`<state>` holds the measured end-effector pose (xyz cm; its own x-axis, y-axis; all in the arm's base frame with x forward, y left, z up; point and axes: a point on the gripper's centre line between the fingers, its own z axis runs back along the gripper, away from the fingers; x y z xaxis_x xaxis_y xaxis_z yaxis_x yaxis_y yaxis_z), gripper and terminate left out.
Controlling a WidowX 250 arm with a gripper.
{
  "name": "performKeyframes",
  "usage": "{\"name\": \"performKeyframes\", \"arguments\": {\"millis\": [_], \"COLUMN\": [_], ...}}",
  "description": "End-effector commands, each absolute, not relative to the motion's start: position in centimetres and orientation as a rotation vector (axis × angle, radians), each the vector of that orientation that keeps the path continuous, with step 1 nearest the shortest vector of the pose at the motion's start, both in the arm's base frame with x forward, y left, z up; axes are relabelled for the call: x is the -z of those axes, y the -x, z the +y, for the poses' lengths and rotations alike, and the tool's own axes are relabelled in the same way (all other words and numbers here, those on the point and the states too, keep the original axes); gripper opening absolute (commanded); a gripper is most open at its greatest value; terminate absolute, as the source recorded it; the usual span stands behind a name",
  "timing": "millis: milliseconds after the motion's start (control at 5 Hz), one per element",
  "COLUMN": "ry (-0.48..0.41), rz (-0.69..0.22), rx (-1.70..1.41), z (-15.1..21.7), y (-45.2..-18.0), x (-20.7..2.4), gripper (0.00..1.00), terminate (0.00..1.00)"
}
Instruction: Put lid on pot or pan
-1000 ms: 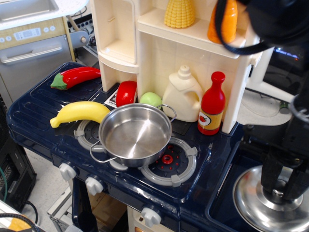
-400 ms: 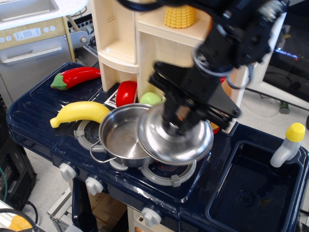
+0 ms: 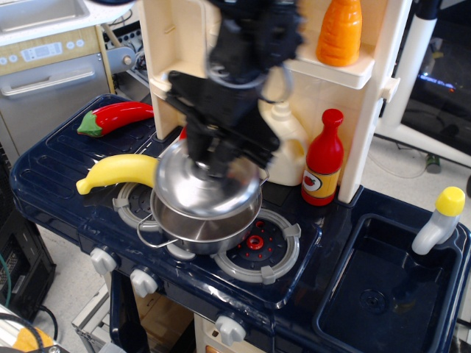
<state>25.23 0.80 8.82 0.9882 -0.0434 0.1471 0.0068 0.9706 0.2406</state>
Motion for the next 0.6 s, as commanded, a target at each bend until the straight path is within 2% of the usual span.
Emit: {"name": "performKeyframes", "arguments": {"millis": [0, 200, 400], "ry": [-0.172, -0.172, -0.172], "rz": [-0.157, -0.157, -0.157], "rx": [0.044, 0.044, 0.044], "z": [-0.29, -0.29, -0.29], "y": [-25.84, -25.84, -25.84], "x": [-8.49, -8.49, -8.49], "gripper": [1.00, 1.00, 1.00], "terminate": [0.00, 0.00, 1.00]}}
